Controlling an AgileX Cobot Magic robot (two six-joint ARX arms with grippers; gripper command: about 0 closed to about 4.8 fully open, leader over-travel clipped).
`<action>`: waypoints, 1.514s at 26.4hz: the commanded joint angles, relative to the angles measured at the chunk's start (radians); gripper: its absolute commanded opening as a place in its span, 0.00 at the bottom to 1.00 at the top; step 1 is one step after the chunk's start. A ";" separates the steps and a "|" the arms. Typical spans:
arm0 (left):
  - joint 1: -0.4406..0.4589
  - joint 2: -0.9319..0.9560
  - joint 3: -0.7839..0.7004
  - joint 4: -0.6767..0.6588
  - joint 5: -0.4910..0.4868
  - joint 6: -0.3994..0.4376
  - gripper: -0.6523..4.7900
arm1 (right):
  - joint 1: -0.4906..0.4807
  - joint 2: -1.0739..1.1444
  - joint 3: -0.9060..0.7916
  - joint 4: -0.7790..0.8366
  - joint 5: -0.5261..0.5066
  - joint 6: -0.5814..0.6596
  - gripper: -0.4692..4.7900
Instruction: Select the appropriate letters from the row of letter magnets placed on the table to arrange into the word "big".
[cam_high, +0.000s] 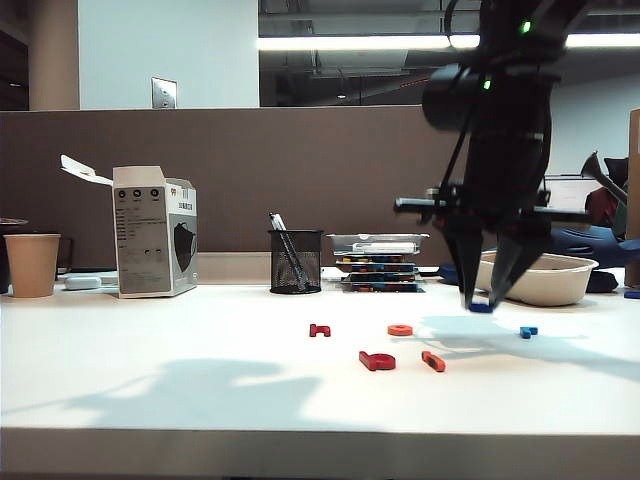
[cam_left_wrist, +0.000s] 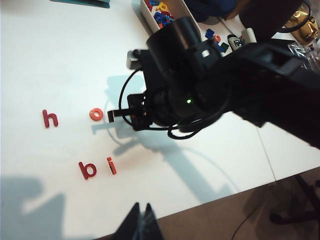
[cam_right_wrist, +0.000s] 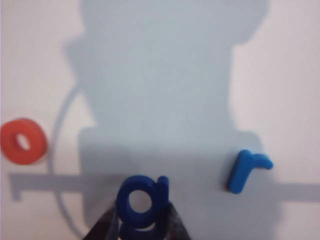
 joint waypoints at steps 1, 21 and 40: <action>0.000 -0.003 0.002 0.009 -0.003 0.001 0.11 | 0.002 -0.042 0.005 -0.031 -0.002 0.000 0.28; 0.000 -0.003 0.002 0.009 -0.003 0.001 0.11 | 0.090 -0.053 -0.003 -0.150 0.000 0.002 0.30; 0.000 -0.003 0.002 0.009 -0.003 0.001 0.11 | 0.121 -0.118 -0.213 -0.016 -0.010 0.062 0.30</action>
